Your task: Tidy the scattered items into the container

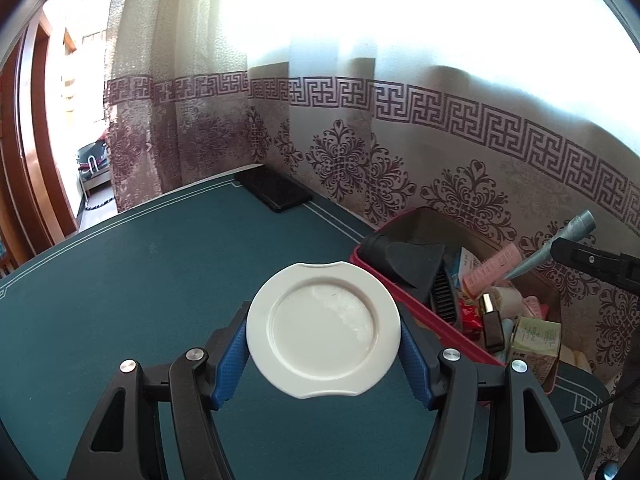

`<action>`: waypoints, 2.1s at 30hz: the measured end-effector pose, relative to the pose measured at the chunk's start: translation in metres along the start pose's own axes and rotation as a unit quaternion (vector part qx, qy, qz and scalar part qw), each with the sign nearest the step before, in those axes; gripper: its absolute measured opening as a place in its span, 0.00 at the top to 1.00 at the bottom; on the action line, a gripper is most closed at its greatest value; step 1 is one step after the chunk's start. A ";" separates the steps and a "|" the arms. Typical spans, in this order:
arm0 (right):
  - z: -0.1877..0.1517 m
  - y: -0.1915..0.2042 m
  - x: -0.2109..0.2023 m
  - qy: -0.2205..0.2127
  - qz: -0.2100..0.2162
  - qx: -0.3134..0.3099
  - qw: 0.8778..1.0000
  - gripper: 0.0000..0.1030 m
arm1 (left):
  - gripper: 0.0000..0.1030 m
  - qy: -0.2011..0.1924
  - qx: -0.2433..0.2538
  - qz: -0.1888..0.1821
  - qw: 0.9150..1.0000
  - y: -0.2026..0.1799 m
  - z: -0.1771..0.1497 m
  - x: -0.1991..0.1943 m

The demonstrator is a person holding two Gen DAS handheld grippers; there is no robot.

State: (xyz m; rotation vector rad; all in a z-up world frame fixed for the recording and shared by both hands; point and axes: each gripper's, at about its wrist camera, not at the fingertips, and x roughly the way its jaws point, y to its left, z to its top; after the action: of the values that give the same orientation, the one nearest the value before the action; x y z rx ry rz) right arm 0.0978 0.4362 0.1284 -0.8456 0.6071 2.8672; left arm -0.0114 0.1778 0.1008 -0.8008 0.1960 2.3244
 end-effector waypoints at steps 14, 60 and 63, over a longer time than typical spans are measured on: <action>-0.001 -0.026 0.029 0.041 0.046 0.029 0.998 0.76 | 0.34 0.013 0.040 -0.043 0.998 -0.061 0.012 0.014; -0.014 -0.045 -0.010 -0.014 -0.068 0.000 0.998 0.25 | 0.24 0.061 0.046 -0.117 0.990 -0.112 0.011 0.055; -0.017 -0.047 -0.012 -0.013 -0.069 0.007 0.998 0.23 | 0.21 0.055 0.040 -0.116 0.991 -0.110 0.012 0.056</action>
State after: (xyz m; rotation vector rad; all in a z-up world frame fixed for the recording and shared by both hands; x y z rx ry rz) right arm 0.1259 0.4731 0.1055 -0.8122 0.5429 2.7432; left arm 0.0197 0.2972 0.0844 -0.8651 0.2293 2.0435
